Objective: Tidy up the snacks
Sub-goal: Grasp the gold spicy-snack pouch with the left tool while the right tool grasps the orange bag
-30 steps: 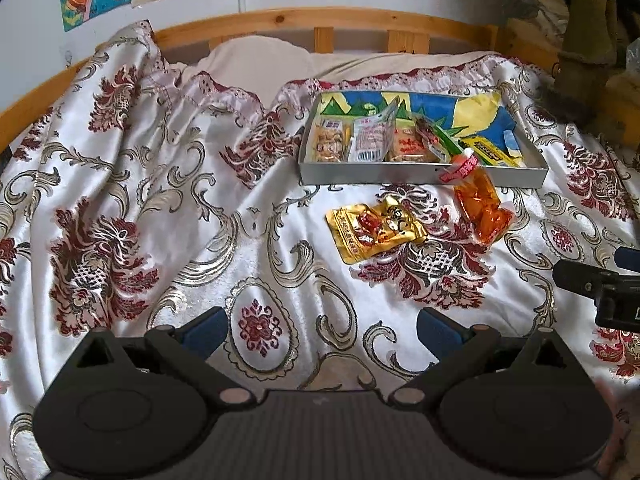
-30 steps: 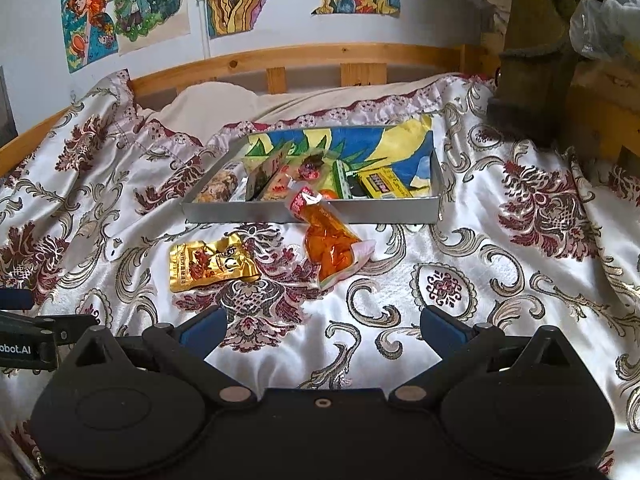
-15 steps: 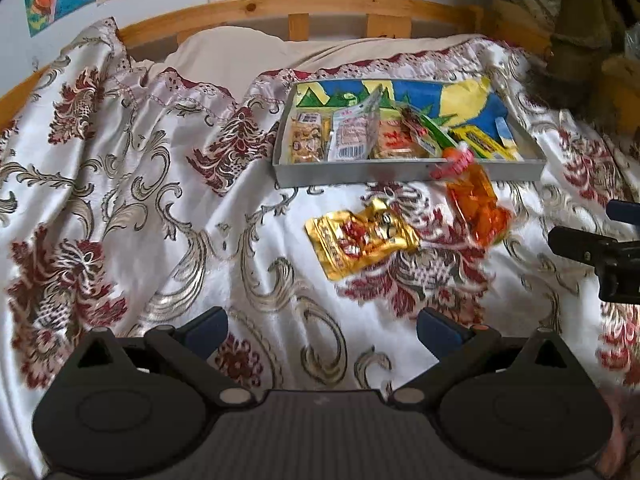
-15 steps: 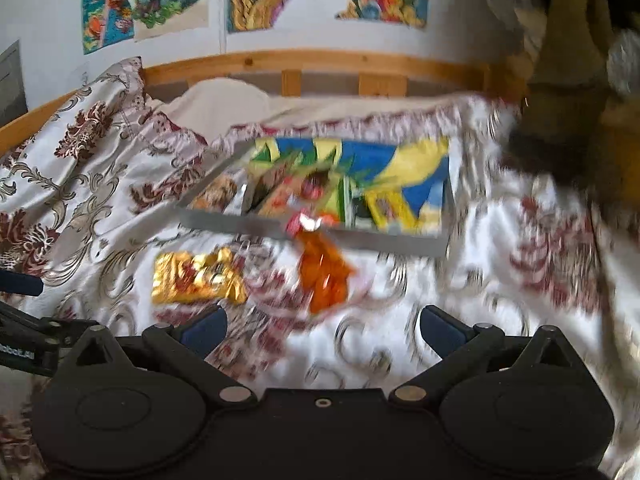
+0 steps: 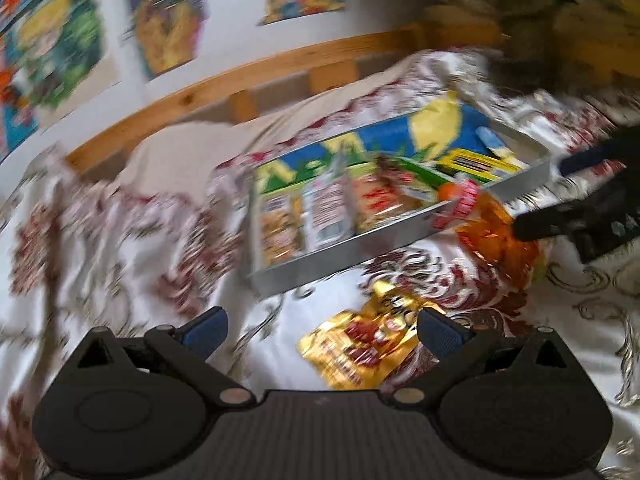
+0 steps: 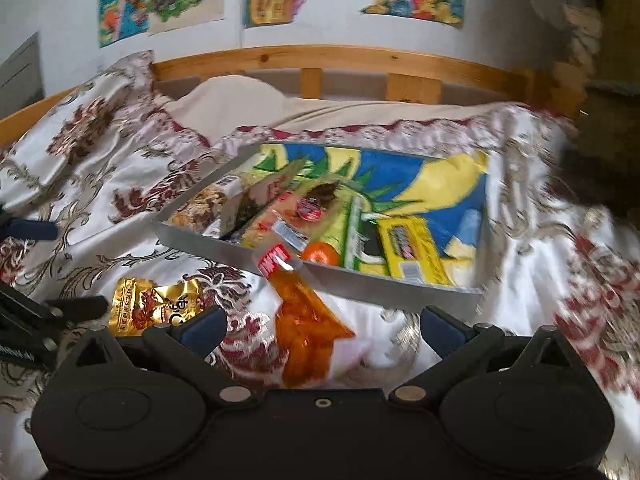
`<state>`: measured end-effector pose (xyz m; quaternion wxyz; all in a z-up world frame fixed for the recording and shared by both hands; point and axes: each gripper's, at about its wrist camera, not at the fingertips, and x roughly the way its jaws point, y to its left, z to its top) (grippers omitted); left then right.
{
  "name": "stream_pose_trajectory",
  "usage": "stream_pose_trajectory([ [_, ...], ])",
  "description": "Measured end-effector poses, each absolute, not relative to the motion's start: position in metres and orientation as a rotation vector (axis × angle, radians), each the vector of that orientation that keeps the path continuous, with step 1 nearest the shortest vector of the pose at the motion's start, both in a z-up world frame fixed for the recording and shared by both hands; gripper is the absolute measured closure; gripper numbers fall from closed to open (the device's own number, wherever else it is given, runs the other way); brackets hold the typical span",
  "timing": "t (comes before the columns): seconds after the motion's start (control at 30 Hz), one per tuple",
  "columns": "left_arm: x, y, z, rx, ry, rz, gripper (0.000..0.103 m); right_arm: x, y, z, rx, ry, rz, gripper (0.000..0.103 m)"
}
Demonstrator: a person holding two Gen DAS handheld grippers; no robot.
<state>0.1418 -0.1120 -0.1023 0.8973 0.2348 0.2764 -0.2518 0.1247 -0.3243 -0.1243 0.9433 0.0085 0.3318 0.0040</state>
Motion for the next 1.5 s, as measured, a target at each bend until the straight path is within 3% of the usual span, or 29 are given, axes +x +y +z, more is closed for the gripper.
stream_pose_trajectory([
  [0.43,0.171,-0.129,-0.135,0.604,0.612,-0.762,0.000,0.161,-0.328,-0.161,0.057,0.790,0.036,0.001],
  [0.93,0.172,-0.143,-0.149,0.683,0.635,-0.691,0.001,0.169,-0.318,-0.177,-0.008,0.854,0.042,0.001],
  [1.07,0.173,-0.144,-0.150,0.681,0.658,-0.697,0.001,0.169,-0.317,-0.178,-0.023,0.851,0.031,0.007],
  [1.13,0.172,-0.143,-0.150,0.674,0.671,-0.720,0.007,0.169,-0.317,-0.178,-0.025,0.851,0.025,0.009],
  [1.3,0.169,-0.143,-0.150,0.676,0.682,-0.761,0.022,0.168,-0.315,-0.176,-0.040,0.838,-0.002,0.027],
  [1.5,0.165,-0.145,-0.148,0.679,0.685,-0.755,0.033,0.166,-0.308,-0.175,-0.057,0.841,-0.009,0.032],
])
